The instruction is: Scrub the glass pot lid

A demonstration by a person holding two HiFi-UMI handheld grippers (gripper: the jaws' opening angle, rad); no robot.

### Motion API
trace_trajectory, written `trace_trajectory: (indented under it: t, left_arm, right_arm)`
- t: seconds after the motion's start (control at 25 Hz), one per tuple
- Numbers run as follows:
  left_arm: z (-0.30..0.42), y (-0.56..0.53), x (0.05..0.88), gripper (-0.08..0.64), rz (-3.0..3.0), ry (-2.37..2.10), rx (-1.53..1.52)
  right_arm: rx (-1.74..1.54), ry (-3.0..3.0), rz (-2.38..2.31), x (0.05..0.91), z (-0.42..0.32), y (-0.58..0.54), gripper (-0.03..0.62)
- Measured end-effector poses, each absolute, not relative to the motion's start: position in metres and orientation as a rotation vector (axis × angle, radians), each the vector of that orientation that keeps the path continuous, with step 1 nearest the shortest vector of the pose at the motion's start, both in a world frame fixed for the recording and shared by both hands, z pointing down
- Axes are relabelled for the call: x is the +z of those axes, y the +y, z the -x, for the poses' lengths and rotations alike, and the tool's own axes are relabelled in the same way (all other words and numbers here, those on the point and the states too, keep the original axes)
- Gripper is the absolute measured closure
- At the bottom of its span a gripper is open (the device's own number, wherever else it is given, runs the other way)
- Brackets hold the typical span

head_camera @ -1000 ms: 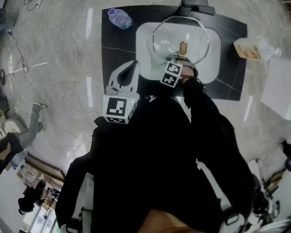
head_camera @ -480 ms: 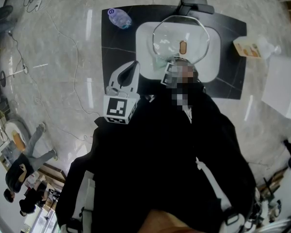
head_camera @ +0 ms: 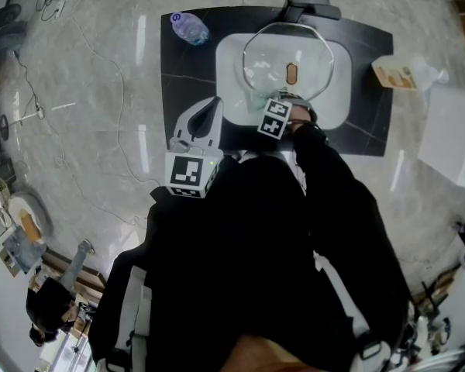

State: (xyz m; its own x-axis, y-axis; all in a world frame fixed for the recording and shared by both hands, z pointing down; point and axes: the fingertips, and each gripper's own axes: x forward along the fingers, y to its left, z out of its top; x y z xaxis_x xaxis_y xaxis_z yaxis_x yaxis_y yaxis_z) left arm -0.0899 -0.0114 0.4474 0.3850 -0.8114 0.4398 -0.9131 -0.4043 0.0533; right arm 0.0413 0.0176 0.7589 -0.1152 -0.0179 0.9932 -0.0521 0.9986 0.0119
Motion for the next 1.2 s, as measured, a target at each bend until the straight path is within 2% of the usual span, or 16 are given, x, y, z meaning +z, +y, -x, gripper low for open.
trace_trajectory:
  t: [0.68,1.2]
  left_arm:
    - [0.088,-0.013,0.448,0.557,-2.368,-1.508,0.511]
    - [0.083,-0.017,0.441,0.557,-2.402,-1.502,0.486]
  right_arm:
    - [0.161,-1.670,0.006,0.763,-0.053,0.038,0.523]
    - [0.098,-1.758,-0.115,0.705,-0.044,0.020,0.525]
